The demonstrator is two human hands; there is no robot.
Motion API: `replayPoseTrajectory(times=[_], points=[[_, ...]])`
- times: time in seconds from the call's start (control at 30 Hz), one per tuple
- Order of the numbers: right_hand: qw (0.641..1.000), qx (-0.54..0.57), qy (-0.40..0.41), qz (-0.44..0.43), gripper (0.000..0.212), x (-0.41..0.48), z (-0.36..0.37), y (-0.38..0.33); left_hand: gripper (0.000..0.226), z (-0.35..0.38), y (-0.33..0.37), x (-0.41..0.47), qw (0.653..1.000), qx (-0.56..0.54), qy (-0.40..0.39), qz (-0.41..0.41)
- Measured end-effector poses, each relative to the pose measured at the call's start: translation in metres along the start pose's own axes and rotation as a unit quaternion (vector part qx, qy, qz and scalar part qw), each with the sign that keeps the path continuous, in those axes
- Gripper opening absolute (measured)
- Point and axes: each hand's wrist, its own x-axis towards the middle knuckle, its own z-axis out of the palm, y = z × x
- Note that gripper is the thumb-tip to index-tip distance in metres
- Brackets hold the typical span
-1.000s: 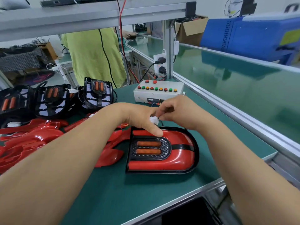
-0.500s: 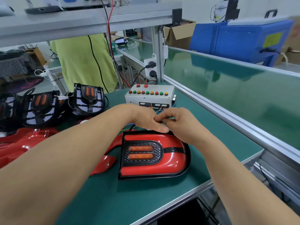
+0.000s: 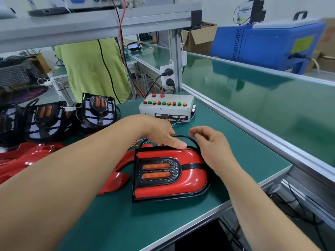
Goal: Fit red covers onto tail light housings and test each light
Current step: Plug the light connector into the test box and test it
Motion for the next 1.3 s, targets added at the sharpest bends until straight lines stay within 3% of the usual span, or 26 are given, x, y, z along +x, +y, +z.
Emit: replayPoseTrajectory(times=[0.1,0.27,0.43,0.67,0.77,0.87,0.97,1.2,1.3], points=[[1.0,0.026,-0.004,0.005,0.028,-0.005,0.01,0.001,0.084,0.004,0.001,0.0,0.999,-0.044,-0.017,-0.006],[0.998,0.055,0.009,0.007,0.029,-0.005,0.012,-0.002,0.041,0.023,-0.007,0.0,0.97,-0.242,-0.011,0.019],[0.999,0.032,-0.01,0.013,0.028,-0.004,0.012,-0.002,0.049,0.037,-0.014,-0.006,0.949,-0.311,0.029,0.031],[0.999,0.024,-0.009,0.037,0.032,-0.006,0.015,0.0,0.027,0.042,-0.014,-0.023,0.935,-0.353,-0.017,0.017],[0.999,0.026,-0.015,0.039,0.029,-0.006,0.011,-0.001,0.04,0.056,-0.019,-0.024,0.92,-0.39,0.004,0.033],[0.992,0.111,0.009,0.057,0.02,-0.004,0.003,-0.004,0.03,0.06,-0.027,-0.03,0.871,-0.484,0.072,0.048],[0.953,0.282,0.013,0.106,0.011,-0.002,-0.011,-0.016,0.026,0.037,-0.033,-0.033,0.804,-0.572,0.147,0.075],[0.909,0.373,-0.168,0.081,0.07,-0.004,-0.037,-0.046,0.029,-0.031,0.02,-0.011,0.715,-0.629,0.298,0.058],[0.905,0.391,-0.157,0.054,0.072,-0.002,-0.061,-0.053,0.027,-0.049,0.064,0.008,0.689,-0.643,0.33,0.056]])
